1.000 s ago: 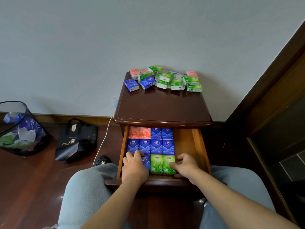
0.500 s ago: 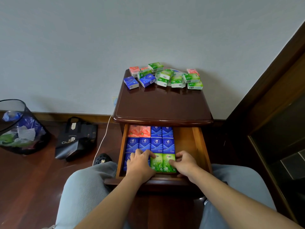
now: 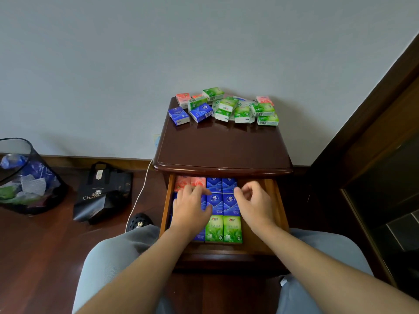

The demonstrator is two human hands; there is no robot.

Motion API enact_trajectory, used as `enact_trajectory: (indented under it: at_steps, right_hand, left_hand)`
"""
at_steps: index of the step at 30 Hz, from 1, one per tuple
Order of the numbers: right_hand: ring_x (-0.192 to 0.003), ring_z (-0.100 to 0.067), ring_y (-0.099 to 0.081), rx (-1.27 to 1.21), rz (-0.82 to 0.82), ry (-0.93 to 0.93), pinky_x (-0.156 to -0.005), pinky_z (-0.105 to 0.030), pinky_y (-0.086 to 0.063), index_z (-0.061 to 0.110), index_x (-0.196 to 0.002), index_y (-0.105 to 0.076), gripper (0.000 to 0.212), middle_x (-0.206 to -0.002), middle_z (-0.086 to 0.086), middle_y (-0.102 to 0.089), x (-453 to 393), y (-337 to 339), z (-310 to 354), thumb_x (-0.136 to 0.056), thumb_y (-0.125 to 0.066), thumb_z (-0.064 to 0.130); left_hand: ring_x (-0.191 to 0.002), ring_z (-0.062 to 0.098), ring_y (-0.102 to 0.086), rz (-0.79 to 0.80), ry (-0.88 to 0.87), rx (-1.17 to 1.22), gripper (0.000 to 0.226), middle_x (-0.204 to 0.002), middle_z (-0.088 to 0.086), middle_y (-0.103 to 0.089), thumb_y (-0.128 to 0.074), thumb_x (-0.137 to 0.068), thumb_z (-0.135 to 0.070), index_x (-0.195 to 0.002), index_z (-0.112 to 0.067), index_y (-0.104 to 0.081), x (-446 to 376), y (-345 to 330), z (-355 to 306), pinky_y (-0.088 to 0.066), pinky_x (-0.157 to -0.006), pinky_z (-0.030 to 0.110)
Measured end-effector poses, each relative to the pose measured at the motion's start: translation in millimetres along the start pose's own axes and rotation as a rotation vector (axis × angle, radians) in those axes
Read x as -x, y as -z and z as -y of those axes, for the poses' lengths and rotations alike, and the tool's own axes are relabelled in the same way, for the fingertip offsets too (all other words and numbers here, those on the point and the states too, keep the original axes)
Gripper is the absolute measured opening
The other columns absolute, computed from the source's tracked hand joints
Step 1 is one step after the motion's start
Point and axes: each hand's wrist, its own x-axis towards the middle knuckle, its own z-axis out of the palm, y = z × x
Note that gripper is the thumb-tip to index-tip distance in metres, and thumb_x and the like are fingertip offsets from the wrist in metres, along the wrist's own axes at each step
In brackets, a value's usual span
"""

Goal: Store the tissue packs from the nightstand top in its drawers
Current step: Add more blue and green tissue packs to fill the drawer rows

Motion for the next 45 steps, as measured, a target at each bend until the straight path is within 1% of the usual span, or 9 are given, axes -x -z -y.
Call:
enact_trajectory:
  at_steps: [6,11,16,19,23,32,36,41,45]
  right_hand:
    - [-0.1,-0.011,-0.053,-0.008,0.028,0.478,-0.088,-0.026,-0.047,0.025,-0.11,-0.059,0.018,-0.111,0.012,-0.054,-56,-8,56,-0.094,-0.068,0.026]
    - [-0.106,-0.007,-0.054,0.013,0.189,0.524,-0.095,-0.026,-0.051,0.023,-0.127,-0.057,0.036,-0.131,0.008,-0.043,-99,-38,79,-0.095,-0.069,0.014]
    - [-0.116,-0.024,-0.058,0.047,0.172,0.47,-0.103,-0.038,-0.053,0.02,-0.145,-0.048,0.061,-0.149,-0.003,-0.03,-148,-77,92,-0.091,-0.075,0.016]
    - [-0.113,-0.025,-0.06,0.065,0.137,0.522,-0.1,-0.042,-0.055,0.026,-0.149,-0.044,0.069,-0.151,0.0,-0.027,-173,-94,98,-0.088,-0.077,0.02]
    - [-0.097,-0.017,-0.063,0.071,0.065,0.551,-0.084,-0.037,-0.06,0.033,-0.147,-0.043,0.076,-0.154,0.009,-0.024,-200,-109,104,-0.082,-0.08,0.025]
    - [-0.101,-0.02,-0.067,0.247,0.014,0.532,-0.077,-0.034,-0.053,0.033,-0.149,-0.042,0.073,-0.159,0.004,-0.02,-224,-124,111,-0.084,-0.074,0.044]
    - [-0.101,-0.024,-0.067,0.246,0.014,0.483,-0.078,-0.032,-0.046,0.035,-0.135,-0.052,0.056,-0.16,-0.001,-0.023,-221,-123,112,-0.084,-0.074,0.045]
    - [-0.116,-0.023,-0.062,0.193,-0.011,0.487,-0.081,-0.033,-0.051,0.029,-0.114,-0.054,0.048,-0.147,-0.001,-0.036,-217,-123,112,-0.08,-0.08,0.05]
    - [-0.11,-0.018,-0.058,0.182,-0.031,0.53,-0.078,-0.038,-0.055,0.019,-0.109,-0.052,0.051,-0.131,0.0,-0.045,-218,-124,111,-0.08,-0.083,0.047]
  left_hand:
    - [-0.107,0.027,-0.051,-0.331,-0.043,0.0,0.03,-0.123,0.003,-0.056,-0.064,-0.09,-0.016,-0.121,-0.021,-0.064,-63,38,0,-0.047,-0.089,0.042]
    - [-0.132,0.029,-0.044,-0.251,0.013,-0.099,0.044,-0.148,0.007,-0.047,-0.051,-0.103,-0.023,-0.147,-0.018,-0.051,-107,45,26,-0.036,-0.111,0.04]
    - [-0.158,0.025,-0.009,-0.123,0.069,-0.253,0.062,-0.172,0.005,-0.012,-0.026,-0.11,-0.044,-0.165,-0.019,-0.013,-147,36,42,-0.006,-0.128,0.044]
    - [-0.16,0.024,0.0,-0.124,0.111,-0.258,0.07,-0.174,0.008,-0.001,-0.022,-0.109,-0.048,-0.165,-0.013,0.003,-169,35,46,-0.003,-0.129,0.045]
    - [-0.16,0.027,0.001,-0.24,0.109,-0.294,0.076,-0.173,0.012,0.007,-0.027,-0.108,-0.045,-0.162,-0.011,0.014,-193,35,46,-0.016,-0.127,0.048]
    - [-0.157,0.031,-0.013,-0.285,0.117,-0.175,0.065,-0.171,0.008,-0.002,-0.036,-0.106,-0.035,-0.162,-0.035,-0.003,-231,44,44,-0.031,-0.12,0.057]
    - [-0.153,0.031,-0.019,-0.292,0.129,-0.135,0.059,-0.168,0.009,-0.012,-0.04,-0.104,-0.034,-0.16,-0.037,-0.018,-230,48,41,-0.033,-0.118,0.054]
    - [-0.143,0.03,-0.032,-0.365,0.129,-0.002,0.049,-0.155,0.007,-0.031,-0.059,-0.092,-0.041,-0.137,-0.03,-0.043,-226,50,39,-0.04,-0.112,0.05]
    - [-0.125,0.027,-0.042,-0.444,0.106,0.045,0.047,-0.138,0.003,-0.039,-0.068,-0.084,-0.047,-0.118,-0.023,-0.046,-224,50,40,-0.047,-0.099,0.046]
